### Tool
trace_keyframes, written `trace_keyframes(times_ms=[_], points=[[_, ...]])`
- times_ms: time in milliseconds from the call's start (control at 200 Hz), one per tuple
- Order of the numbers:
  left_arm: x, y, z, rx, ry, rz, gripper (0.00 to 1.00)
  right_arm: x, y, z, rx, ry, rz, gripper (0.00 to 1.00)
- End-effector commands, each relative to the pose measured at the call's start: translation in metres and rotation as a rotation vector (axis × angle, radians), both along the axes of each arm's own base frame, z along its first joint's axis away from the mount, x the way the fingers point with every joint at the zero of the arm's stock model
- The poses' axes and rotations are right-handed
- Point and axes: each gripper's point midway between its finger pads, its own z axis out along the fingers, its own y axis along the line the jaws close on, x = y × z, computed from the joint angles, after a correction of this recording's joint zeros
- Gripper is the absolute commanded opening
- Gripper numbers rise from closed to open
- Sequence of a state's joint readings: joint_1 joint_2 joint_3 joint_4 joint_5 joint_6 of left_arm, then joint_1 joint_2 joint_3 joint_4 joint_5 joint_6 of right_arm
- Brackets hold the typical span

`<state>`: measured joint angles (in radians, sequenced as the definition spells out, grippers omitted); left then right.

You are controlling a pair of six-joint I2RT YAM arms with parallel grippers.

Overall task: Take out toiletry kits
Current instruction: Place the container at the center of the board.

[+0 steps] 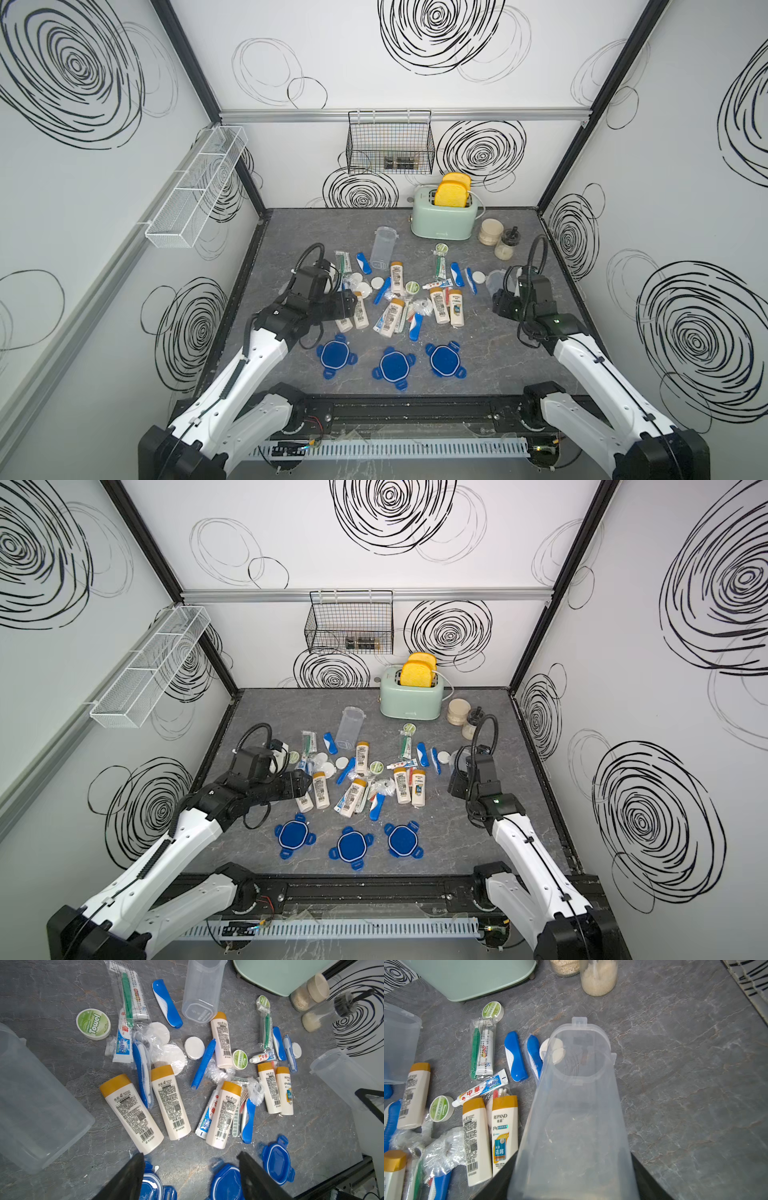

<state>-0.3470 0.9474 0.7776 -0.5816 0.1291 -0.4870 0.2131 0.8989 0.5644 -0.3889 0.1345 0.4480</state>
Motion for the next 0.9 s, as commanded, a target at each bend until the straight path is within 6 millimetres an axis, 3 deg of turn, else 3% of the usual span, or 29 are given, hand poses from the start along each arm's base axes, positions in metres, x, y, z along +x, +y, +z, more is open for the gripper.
trace_keyframes(times_ms=[0, 515, 720, 896], points=[[0.001, 0.0, 0.002, 0.002, -0.01, 0.007, 0.75, 0.007, 0.005, 0.003, 0.037, -0.054, 0.004, 0.26], [0.001, 0.001, 0.001, 0.004, -0.009, 0.01, 0.75, -0.01, 0.016, -0.035, 0.058, 0.013, -0.015, 0.31], [0.001, 0.001, 0.001, 0.002, -0.007, 0.008, 0.75, -0.012, 0.021, -0.047, 0.073, 0.046, 0.004, 0.36], [0.001, -0.001, 0.0, -0.001, -0.005, 0.003, 0.76, -0.019, 0.029, -0.058, 0.111, 0.087, 0.022, 0.48]])
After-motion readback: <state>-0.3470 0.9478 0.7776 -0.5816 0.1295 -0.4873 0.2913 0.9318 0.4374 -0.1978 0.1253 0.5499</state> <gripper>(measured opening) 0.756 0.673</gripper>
